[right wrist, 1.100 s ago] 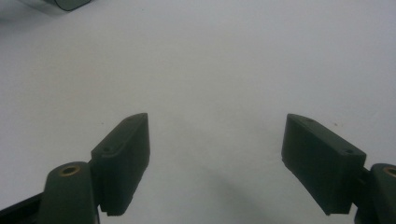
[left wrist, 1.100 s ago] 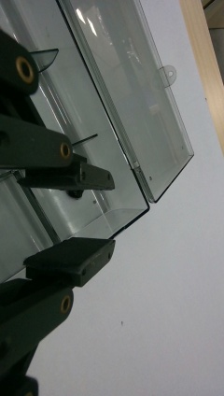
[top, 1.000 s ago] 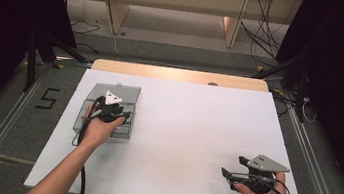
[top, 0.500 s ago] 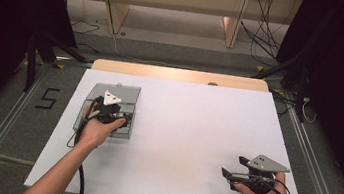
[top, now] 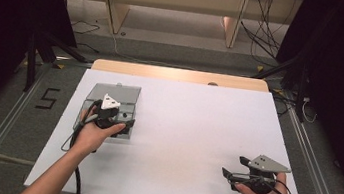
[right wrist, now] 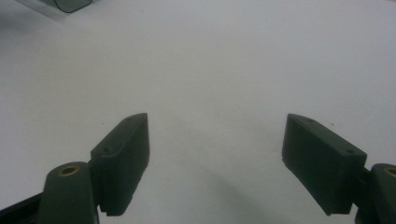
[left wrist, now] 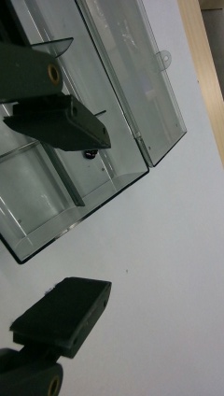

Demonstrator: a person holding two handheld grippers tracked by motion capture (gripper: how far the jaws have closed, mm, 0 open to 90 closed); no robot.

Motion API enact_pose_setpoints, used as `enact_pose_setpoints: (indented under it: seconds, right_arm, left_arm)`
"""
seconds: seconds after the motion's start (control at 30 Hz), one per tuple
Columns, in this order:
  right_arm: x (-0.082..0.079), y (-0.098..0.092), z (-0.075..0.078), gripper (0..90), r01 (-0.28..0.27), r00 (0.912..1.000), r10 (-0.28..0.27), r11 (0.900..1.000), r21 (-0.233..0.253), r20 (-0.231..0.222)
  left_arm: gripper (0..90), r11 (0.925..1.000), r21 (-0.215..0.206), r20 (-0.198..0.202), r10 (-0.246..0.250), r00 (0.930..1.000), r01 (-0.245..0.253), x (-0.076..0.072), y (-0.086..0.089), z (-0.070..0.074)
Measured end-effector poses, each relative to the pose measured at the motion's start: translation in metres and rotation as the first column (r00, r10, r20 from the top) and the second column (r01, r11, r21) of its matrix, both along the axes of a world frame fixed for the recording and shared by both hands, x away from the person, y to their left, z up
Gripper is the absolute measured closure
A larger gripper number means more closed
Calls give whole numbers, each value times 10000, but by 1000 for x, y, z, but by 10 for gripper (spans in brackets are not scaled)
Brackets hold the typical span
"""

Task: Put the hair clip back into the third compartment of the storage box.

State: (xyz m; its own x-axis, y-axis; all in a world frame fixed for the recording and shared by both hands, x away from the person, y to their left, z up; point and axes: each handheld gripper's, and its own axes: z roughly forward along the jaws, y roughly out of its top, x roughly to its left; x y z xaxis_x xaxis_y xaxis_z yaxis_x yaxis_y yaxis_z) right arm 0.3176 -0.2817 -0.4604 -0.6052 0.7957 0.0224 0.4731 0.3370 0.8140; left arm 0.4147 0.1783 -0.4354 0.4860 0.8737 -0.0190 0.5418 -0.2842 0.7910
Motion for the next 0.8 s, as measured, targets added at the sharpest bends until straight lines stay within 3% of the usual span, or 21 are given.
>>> enact_pose_setpoints:
  seconds: [0.17,0.37,0.8]
  right_arm:
    - [-1,0,0,242,-7,10000,7,10000,26,-14]
    - [0,0,0,242,-6,10000,6,10000,30,-15]
    - [1,-1,-1,242,-7,10000,8,10000,40,-99]
  left_arm:
    - [246,9995,-82,-49,-317,9995,317,-8,0,0]
    - [238,9961,110,-38,-870,9962,870,-22,-3,0]
    - [231,9859,171,331,-1670,9854,1665,-45,-6,-2]
